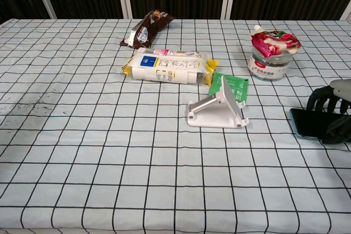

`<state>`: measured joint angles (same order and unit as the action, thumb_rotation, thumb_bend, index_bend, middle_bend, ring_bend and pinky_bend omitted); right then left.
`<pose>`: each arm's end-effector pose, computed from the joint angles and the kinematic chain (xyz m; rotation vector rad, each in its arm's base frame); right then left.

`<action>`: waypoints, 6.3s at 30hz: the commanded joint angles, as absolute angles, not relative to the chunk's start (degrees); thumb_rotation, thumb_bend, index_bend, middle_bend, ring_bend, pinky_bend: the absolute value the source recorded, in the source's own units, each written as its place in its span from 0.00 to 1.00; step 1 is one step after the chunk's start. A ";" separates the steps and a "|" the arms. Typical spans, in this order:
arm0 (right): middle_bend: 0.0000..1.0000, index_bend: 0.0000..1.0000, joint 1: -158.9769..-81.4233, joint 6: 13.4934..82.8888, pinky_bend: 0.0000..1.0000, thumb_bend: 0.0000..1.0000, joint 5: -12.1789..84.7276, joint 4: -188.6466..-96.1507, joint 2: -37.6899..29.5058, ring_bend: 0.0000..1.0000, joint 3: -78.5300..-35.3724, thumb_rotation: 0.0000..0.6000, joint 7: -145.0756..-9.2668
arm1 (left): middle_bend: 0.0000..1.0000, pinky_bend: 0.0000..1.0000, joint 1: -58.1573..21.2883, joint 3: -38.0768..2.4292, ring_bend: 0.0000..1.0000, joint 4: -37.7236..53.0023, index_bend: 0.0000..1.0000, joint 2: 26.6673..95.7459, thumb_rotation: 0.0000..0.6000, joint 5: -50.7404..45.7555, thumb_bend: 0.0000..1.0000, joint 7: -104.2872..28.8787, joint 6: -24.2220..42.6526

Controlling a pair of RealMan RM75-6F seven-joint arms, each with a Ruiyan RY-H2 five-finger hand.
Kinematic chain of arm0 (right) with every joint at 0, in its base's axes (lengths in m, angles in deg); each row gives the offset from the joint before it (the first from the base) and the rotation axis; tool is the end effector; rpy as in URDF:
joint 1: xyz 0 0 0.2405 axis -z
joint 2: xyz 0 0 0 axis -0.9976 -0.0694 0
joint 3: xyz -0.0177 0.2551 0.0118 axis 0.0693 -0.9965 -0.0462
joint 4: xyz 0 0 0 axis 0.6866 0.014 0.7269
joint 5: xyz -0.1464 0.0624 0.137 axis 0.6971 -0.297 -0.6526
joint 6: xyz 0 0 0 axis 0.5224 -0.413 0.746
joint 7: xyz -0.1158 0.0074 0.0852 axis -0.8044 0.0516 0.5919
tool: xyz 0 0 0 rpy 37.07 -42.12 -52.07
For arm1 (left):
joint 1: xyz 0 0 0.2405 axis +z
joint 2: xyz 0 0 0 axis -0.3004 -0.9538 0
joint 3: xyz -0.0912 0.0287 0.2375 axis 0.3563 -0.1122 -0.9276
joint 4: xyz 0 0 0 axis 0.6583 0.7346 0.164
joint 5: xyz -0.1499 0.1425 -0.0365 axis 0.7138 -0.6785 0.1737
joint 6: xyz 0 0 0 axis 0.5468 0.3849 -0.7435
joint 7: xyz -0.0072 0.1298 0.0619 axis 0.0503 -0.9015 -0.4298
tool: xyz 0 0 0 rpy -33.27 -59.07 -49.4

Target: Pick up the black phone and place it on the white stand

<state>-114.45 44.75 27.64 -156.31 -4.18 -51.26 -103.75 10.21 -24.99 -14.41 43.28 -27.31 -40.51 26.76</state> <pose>-0.2643 -0.2834 0.0131 1.6257 -1.1274 0.5900 -0.2990 0.1857 0.1373 -1.4656 -0.9438 -0.8845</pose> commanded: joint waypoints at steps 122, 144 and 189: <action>0.77 0.87 -112.92 52.56 0.47 0.80 54.16 -136.40 16.45 0.54 -61.24 1.00 -16.12 | 0.00 0.00 10.75 -23.54 0.00 -12.97 0.00 46.37 1.00 -25.21 0.00 -44.13 28.22; 0.77 0.87 -111.56 54.24 0.47 0.86 55.75 -134.45 17.68 0.54 -58.66 1.00 -13.97 | 0.00 0.00 10.84 -23.52 0.00 -13.00 0.00 46.46 1.00 -25.13 0.00 -44.30 28.30; 0.76 0.87 -110.89 56.44 0.43 0.86 56.68 -131.81 20.18 0.52 -57.45 1.00 -18.55 | 0.00 0.00 10.76 -23.29 0.00 -13.14 0.00 46.26 1.00 -24.77 0.00 -43.40 28.01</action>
<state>-110.90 56.42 56.67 -131.79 20.18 -57.45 -18.53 10.76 -23.28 -13.13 46.26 -24.77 -43.40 28.01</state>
